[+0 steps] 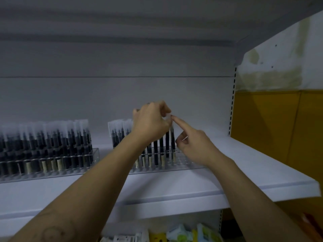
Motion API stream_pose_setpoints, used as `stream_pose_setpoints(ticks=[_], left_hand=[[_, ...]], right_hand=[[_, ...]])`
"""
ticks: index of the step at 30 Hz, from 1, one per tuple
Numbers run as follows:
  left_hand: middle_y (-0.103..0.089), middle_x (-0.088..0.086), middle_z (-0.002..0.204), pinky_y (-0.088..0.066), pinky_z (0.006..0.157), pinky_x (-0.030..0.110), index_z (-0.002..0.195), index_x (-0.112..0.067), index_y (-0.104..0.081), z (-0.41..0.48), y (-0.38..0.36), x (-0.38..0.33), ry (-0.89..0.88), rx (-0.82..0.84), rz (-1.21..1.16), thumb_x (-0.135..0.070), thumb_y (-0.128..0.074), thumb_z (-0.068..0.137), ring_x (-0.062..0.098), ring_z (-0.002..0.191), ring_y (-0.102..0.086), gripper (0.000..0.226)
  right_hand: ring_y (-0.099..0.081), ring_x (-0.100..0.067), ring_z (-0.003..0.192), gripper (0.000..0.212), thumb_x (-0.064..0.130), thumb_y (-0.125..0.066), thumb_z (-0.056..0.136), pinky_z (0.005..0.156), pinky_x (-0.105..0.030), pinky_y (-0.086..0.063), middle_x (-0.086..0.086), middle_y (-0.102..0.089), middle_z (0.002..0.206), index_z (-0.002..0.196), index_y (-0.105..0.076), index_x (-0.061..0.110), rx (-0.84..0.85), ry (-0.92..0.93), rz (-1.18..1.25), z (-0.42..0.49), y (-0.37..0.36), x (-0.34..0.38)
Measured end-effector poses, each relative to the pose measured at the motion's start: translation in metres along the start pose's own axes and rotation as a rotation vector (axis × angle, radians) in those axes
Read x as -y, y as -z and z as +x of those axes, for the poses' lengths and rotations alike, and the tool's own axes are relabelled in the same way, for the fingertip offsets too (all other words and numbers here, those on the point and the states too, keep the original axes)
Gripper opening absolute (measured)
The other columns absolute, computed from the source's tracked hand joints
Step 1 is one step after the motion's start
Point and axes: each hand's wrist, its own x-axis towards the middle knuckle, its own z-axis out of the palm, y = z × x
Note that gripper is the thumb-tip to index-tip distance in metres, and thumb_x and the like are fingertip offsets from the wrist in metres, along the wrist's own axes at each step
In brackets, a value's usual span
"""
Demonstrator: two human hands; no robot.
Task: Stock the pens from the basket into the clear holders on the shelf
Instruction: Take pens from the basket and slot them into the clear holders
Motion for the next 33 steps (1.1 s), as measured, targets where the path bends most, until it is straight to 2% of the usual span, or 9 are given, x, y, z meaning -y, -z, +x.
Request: stream_pose_setpoints(ticks=[3, 8, 14, 16, 18, 22, 26, 29, 33], left_hand=[[-0.065, -0.013, 0.102, -0.027, 0.091, 0.034, 0.106, -0.029, -0.063, 0.000, 0.003, 0.002, 0.017, 0.028, 0.055, -0.032, -0.067, 0.085, 0.010, 0.099, -0.057, 0.022], [-0.054, -0.003, 0.127, -0.026, 0.108, 0.049, 0.118, -0.031, -0.060, -0.004, 0.006, -0.002, -0.036, 0.127, 0.304, -0.037, -0.063, 0.086, 0.020, 0.121, -0.046, 0.033], [-0.043, -0.003, 0.145, -0.007, 0.115, 0.059, 0.140, -0.032, -0.042, -0.027, 0.019, -0.001, -0.155, 0.158, 0.370, -0.039, -0.058, 0.089, 0.019, 0.137, -0.033, 0.054], [-0.040, -0.004, 0.146, -0.006, 0.116, 0.058, 0.143, -0.033, -0.037, -0.041, 0.026, 0.002, -0.173, 0.140, 0.364, -0.039, -0.058, 0.089, 0.019, 0.138, -0.031, 0.058], [-0.041, -0.004, 0.145, -0.007, 0.117, 0.056, 0.141, -0.033, -0.039, -0.057, 0.035, 0.005, -0.193, 0.111, 0.367, -0.039, -0.059, 0.089, 0.019, 0.137, -0.031, 0.056], [-0.050, -0.003, 0.137, -0.018, 0.116, 0.049, 0.134, -0.030, -0.050, -0.098, 0.047, 0.015, -0.238, 0.033, 0.343, -0.036, -0.062, 0.086, 0.020, 0.131, -0.039, 0.050], [-0.061, 0.000, 0.122, -0.035, 0.098, 0.045, 0.123, -0.025, -0.061, -0.147, 0.053, 0.030, -0.232, -0.012, 0.360, -0.034, -0.068, 0.081, 0.025, 0.117, -0.051, 0.044], [-0.064, 0.002, 0.112, -0.042, 0.084, 0.044, 0.115, -0.021, -0.064, -0.186, 0.058, 0.046, -0.206, -0.050, 0.364, -0.034, -0.070, 0.078, 0.029, 0.106, -0.056, 0.039], [-0.062, -0.003, 0.110, -0.041, 0.077, 0.039, 0.115, -0.025, -0.062, -0.248, 0.063, 0.074, -0.132, 0.005, 0.362, -0.041, -0.056, 0.079, 0.025, 0.103, -0.055, 0.040]], right_hand=[[-0.063, -0.014, 0.075, 0.078, 0.007, -0.052, 0.092, 0.074, -0.024, -0.052, -0.001, -0.066, 0.086, 0.144, -0.019, 0.056, 0.003, -0.012, 0.013, -0.003, 0.000, 0.003], [-0.062, -0.014, 0.081, 0.084, 0.003, -0.052, 0.091, 0.081, -0.029, -0.053, 0.000, -0.064, 0.092, 0.148, -0.013, 0.050, 0.016, -0.024, -0.022, -0.008, -0.001, 0.008], [-0.048, -0.018, 0.121, 0.097, 0.013, -0.061, 0.091, 0.095, -0.030, -0.043, -0.002, -0.043, 0.141, 0.147, 0.009, 0.051, -0.016, -0.047, -0.038, -0.026, -0.005, 0.016], [-0.044, -0.021, 0.127, 0.098, 0.018, -0.063, 0.090, 0.094, -0.030, -0.040, 0.001, -0.037, 0.147, 0.147, 0.010, 0.050, -0.056, -0.033, -0.102, -0.034, -0.002, 0.020], [-0.042, -0.023, 0.128, 0.096, 0.021, -0.064, 0.089, 0.094, -0.032, -0.038, 0.001, -0.037, 0.145, 0.149, 0.006, 0.047, -0.082, -0.017, -0.178, -0.044, -0.002, 0.026], [-0.035, -0.020, 0.132, 0.085, 0.024, -0.066, 0.087, 0.111, -0.038, -0.034, 0.004, -0.034, 0.146, 0.151, -0.012, 0.039, -0.090, -0.001, -0.182, -0.067, -0.013, 0.041], [-0.030, -0.018, 0.136, 0.076, 0.033, -0.064, 0.087, 0.116, -0.038, -0.025, 0.006, -0.033, 0.148, 0.151, -0.023, 0.034, -0.050, 0.070, -0.238, -0.097, -0.038, 0.062], [-0.031, -0.015, 0.134, 0.067, 0.033, -0.065, 0.087, 0.112, -0.032, -0.022, 0.007, -0.037, 0.144, 0.146, -0.033, 0.031, -0.060, 0.126, -0.267, -0.120, -0.065, 0.077], [-0.044, -0.014, 0.119, 0.046, 0.032, -0.063, 0.088, 0.103, -0.032, -0.035, 0.009, -0.047, 0.129, 0.132, -0.049, 0.030, -0.046, 0.206, -0.191, -0.159, -0.110, 0.086]])
